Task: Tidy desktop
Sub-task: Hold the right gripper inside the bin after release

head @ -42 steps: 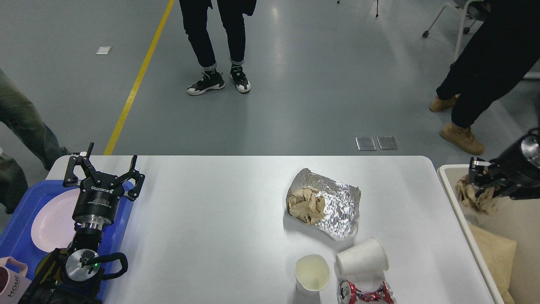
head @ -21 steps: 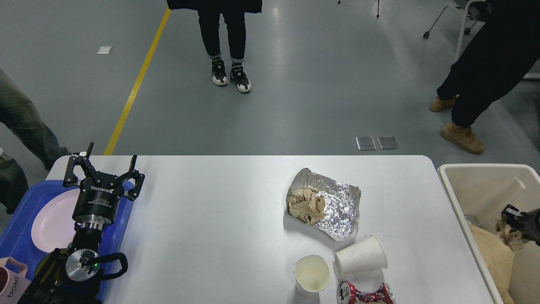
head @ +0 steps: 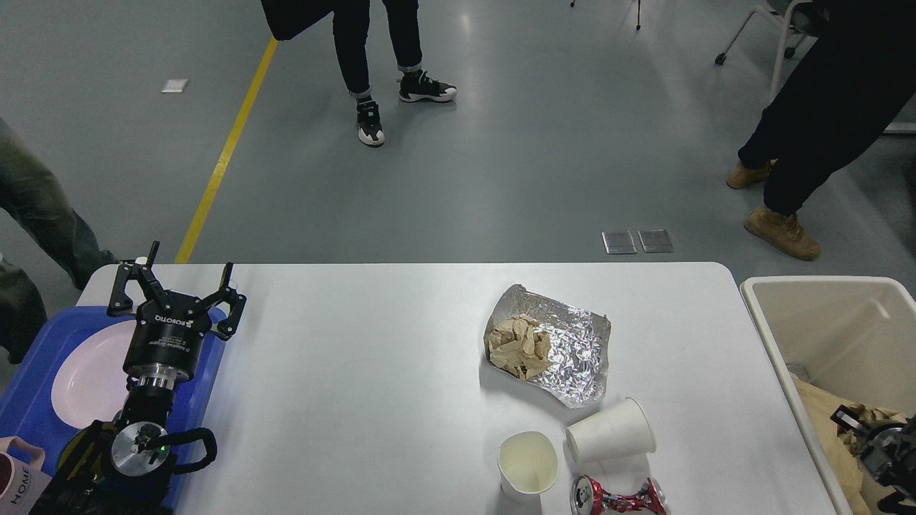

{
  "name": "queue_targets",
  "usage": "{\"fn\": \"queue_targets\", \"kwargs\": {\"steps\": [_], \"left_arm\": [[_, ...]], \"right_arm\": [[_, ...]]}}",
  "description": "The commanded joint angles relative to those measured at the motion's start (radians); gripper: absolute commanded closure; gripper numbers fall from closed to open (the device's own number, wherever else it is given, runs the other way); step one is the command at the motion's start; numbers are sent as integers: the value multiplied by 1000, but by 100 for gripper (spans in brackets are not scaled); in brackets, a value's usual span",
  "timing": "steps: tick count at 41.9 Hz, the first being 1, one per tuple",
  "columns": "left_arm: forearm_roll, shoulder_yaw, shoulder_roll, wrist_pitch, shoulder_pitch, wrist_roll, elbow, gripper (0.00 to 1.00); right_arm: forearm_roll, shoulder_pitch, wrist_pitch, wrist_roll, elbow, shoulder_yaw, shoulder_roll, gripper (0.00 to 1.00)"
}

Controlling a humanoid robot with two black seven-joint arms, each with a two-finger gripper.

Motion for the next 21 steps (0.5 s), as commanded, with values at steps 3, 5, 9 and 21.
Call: {"fn": "queue_targets", "kwargs": {"steps": [3, 5, 9, 21], "left_arm": [[0, 0, 0, 0, 0, 0, 0, 3], [0, 0, 0, 0, 0, 0, 0, 3], [0, 0, 0, 0, 0, 0, 0, 3], [0, 0, 0, 0, 0, 0, 0, 3]], "right_arm": [[0, -9, -22, 0, -1, 1, 0, 100], [0, -11, -56, 2, -1, 3, 0, 80], [0, -17, -187, 2, 2, 3, 2, 22], [-3, -35, -263, 8, 19, 1, 14, 0]]}}
